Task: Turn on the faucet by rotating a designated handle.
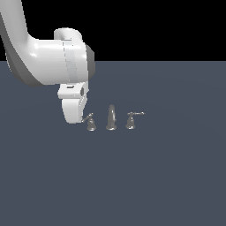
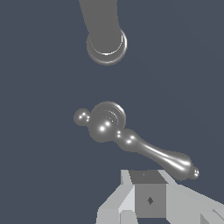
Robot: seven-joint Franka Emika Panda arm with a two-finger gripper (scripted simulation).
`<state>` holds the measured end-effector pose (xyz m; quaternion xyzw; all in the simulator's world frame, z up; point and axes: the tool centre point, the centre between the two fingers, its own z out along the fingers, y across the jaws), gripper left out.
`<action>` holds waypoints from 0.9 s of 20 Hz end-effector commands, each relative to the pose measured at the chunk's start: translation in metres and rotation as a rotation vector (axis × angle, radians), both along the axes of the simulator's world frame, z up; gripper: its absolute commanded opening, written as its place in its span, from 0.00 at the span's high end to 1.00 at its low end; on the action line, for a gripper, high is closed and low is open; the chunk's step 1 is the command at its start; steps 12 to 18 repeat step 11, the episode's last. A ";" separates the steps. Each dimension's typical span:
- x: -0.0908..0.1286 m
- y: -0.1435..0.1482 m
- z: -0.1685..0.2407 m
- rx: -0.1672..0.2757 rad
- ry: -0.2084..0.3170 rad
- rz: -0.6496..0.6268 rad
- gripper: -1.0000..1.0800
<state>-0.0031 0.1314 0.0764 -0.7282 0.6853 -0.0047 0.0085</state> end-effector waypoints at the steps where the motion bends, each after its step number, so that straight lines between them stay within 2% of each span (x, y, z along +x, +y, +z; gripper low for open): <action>1: -0.006 -0.009 0.000 -0.003 0.006 -0.002 1.00; 10: -0.029 -0.038 0.000 -0.006 0.018 0.006 1.00; 18: -0.029 -0.038 0.000 -0.006 0.018 0.006 1.00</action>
